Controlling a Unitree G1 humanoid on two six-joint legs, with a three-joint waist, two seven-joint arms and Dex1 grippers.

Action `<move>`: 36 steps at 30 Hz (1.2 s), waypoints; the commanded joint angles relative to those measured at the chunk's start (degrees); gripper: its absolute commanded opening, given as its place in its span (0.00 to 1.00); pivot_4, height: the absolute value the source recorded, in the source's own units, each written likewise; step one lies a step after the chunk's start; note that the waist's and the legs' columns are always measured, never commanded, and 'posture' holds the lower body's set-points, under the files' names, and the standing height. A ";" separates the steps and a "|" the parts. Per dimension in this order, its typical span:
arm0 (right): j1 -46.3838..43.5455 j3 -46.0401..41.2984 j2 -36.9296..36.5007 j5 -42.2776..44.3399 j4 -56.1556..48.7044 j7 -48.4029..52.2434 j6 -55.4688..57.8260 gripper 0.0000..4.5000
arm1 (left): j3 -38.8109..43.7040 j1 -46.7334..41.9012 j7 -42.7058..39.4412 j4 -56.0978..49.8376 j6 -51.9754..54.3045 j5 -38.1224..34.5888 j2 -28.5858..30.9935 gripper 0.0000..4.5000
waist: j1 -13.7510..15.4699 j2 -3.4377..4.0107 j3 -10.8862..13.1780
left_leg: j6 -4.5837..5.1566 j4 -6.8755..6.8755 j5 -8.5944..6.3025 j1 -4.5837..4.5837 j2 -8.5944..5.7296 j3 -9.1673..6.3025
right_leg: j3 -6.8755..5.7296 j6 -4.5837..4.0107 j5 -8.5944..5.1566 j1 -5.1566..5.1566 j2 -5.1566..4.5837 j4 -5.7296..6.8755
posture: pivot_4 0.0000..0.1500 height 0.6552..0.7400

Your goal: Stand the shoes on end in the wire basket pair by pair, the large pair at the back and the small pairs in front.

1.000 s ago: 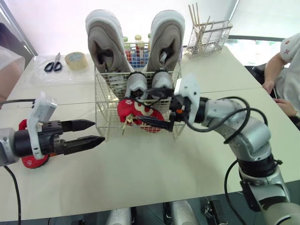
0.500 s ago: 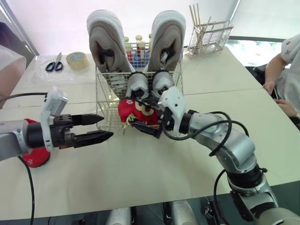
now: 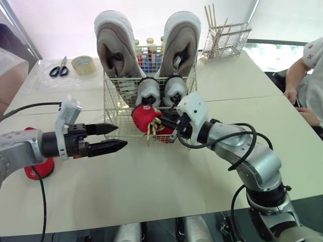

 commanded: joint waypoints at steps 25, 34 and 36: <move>21.04 -19.64 22.52 12.26 -13.28 -22.01 1.58 0.09 | -9.10 -10.92 -7.98 6.69 -1.04 10.03 -6.11 1.00 | -0.05 -0.05 -0.06 | 0.01 0.02 0.01 0.03 0.00 -0.06 | 0.02 0.01 0.00 0.06 0.03 0.04 | 1.00 1.00; 21.36 -14.43 15.68 8.85 -10.00 -21.71 2.35 0.16 | -8.64 -11.23 -8.23 6.64 -0.73 10.59 -6.03 1.00 | -0.12 -0.10 -0.10 | 0.01 0.01 0.01 0.14 -0.01 -0.06 | 0.02 0.00 0.00 0.15 0.04 0.04 | 1.00 1.00; 21.64 -15.32 16.05 9.25 -9.66 -22.12 2.15 0.32 | -8.44 -11.03 -8.14 6.49 -0.68 10.54 -6.05 1.00 | -0.12 -0.10 -0.11 | 0.01 0.00 0.00 0.30 -0.01 -0.06 | 0.02 0.00 -0.01 0.29 0.06 0.03 | 1.00 1.00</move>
